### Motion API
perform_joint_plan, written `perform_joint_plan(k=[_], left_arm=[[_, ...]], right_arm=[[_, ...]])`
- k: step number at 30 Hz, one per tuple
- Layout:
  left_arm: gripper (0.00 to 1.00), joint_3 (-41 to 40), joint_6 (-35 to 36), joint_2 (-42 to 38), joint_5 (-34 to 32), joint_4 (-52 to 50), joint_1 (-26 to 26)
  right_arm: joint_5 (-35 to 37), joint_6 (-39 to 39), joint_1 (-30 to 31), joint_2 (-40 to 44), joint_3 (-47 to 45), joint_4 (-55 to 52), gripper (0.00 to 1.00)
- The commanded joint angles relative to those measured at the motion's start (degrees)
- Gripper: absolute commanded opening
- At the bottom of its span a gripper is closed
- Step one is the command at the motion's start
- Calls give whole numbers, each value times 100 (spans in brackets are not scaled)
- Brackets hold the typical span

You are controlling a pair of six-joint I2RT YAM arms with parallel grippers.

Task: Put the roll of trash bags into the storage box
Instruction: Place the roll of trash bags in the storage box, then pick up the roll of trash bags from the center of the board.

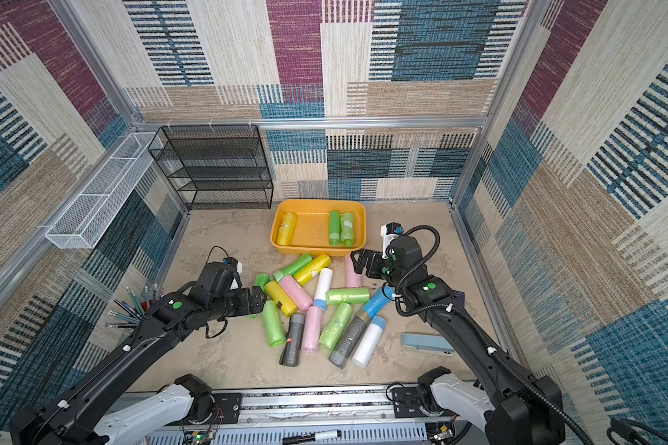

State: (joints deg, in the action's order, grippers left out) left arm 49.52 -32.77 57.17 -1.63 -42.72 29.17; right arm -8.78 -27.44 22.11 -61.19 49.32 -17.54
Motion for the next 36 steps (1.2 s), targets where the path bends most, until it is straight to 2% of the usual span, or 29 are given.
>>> perform_joint_plan(k=[1,11,19,27,32,36], left_arm=[[92,-116,-180,91,317,78,9],[83,-926,-729,14,1032,803,79],[75,-1309,-1080,58,1077,1283,194],[69,-1460,-1126,396,1038,1583,203],[62,-1462,-1131,671,1191,1771,201],[61,-1471,-1144,868,1185,1794,203]], right_arm=[[129,162,4,51,46,-45,99],[-308,123,4,-12,-82,14,99],[-500,72,-8,-55,-79,29,99],[-491,68,-14,-181,-4,-18,99],[-553,11,-14,-224,25,-21,99],[-617,8,-14,-262,37,-40,99]])
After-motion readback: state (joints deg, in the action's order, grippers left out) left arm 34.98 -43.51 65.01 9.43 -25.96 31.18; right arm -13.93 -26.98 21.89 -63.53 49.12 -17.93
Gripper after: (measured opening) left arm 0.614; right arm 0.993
